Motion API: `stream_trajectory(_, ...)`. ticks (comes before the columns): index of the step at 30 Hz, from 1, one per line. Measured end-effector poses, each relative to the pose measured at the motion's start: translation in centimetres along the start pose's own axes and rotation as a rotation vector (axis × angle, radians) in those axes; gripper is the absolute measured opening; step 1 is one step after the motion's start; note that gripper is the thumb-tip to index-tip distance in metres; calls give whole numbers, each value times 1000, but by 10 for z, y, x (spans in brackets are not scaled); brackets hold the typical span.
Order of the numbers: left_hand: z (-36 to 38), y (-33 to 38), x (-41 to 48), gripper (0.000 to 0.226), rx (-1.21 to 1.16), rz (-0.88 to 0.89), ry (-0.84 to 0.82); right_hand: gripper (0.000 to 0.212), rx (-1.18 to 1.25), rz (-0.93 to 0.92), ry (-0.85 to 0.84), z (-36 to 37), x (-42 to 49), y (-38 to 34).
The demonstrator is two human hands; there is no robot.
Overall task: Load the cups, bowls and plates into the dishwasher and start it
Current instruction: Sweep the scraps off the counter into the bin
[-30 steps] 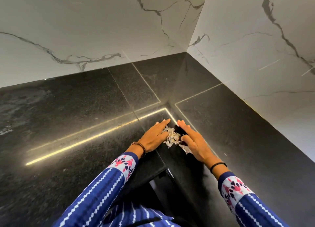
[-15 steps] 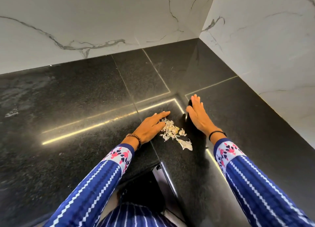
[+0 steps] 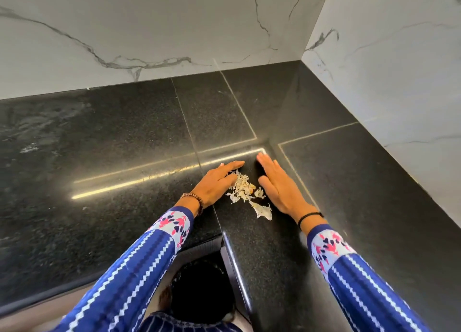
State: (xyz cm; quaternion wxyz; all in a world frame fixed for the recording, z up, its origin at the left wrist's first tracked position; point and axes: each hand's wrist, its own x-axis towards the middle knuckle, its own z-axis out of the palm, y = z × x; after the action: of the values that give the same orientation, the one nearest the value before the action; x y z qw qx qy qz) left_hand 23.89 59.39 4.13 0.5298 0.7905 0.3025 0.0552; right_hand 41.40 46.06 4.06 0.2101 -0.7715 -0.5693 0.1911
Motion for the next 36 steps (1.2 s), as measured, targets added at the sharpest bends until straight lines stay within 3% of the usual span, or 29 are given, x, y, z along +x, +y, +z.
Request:
stream_trajectory(4,-1,0,-5,62,39,8,-63,71,45,38,10,18,-37,-23)
stream_trajectory(8,-4,-5,-8,65,57,33,-94,60,95,113,46,34,-65,-50)
stream_trajectory(13,-9,-4,-14,57,101,60,-138,67,344,262,161,46,-79,-68)
stream_trajectory(17,-11,-11,-13,57,160,93,-170,79,198,430,256,68,-101,-80)
stream_trajectory(22,-16,-13,-14,63,196,134,-249,89,-64,512,232,88,-104,-94)
stream_trajectory(26,-21,-14,-15,70,205,159,-344,86,-62,507,189,91,-79,-105)
stream_trajectory(30,-37,-13,-15,74,49,199,-339,92,25,524,176,79,-58,-113)
stream_trajectory(33,-52,-25,-15,77,275,314,-243,98,4,613,312,71,-58,-117)
stream_trajectory(36,-58,-34,-9,88,440,357,-239,91,-78,649,334,67,-60,-118)
